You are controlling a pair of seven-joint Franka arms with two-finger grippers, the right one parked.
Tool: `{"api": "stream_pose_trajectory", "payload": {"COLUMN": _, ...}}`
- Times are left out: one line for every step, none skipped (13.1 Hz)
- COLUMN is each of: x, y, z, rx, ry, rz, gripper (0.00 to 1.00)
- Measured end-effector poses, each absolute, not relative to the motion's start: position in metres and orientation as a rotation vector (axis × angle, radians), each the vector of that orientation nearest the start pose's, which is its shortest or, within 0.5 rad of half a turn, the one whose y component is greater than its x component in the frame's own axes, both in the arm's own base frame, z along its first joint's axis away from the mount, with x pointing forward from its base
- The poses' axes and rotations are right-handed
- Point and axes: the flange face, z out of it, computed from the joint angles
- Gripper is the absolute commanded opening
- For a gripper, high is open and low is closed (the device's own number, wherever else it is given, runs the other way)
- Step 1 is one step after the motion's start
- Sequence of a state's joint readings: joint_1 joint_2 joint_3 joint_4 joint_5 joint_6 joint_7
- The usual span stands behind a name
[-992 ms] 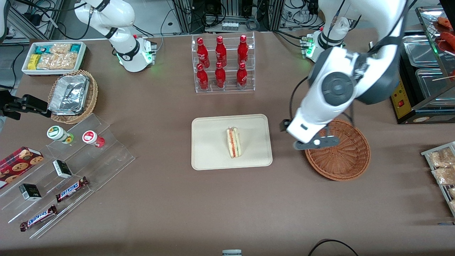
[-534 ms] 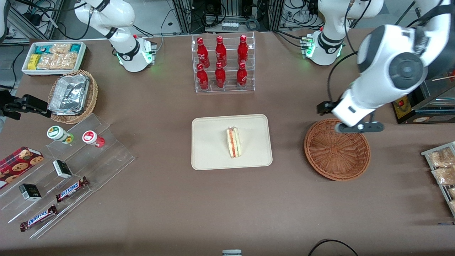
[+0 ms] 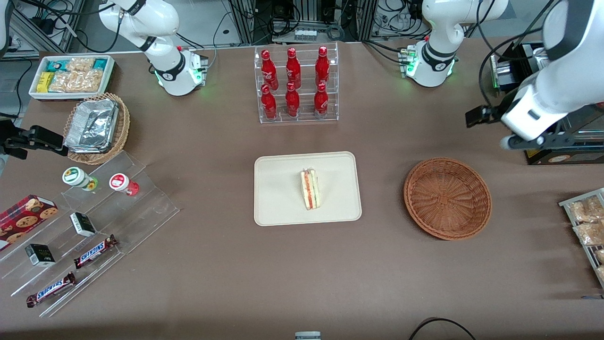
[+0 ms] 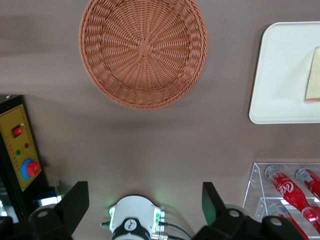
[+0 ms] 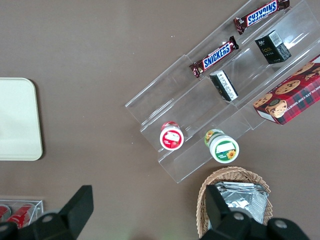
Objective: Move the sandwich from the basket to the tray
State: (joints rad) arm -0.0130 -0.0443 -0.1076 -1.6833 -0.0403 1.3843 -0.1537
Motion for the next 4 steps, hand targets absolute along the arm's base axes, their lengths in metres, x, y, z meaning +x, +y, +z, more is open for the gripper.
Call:
{"api": "stream_pose_trajectory", "payload": {"x": 0.508, "y": -0.066, "z": 0.595, "rx": -3.115, "ry": -0.052, "rz": 0.404, "gripper": 1.00}}
{"api": "stream_pose_trajectory", "payload": {"x": 0.505, "y": -0.065, "z": 0.607, "rx": -3.116, "ry": -0.054, "rz": 0.403, "gripper": 1.00}}
{"api": "stream_pose_trajectory", "payload": {"x": 0.504, "y": -0.063, "z": 0.616, "rx": -3.116, "ry": -0.057, "rz": 0.401, "gripper": 1.00}}
{"api": "stream_pose_trajectory", "payload": {"x": 0.503, "y": -0.062, "z": 0.622, "rx": -3.117, "ry": -0.060, "rz": 0.399, "gripper": 1.00}}
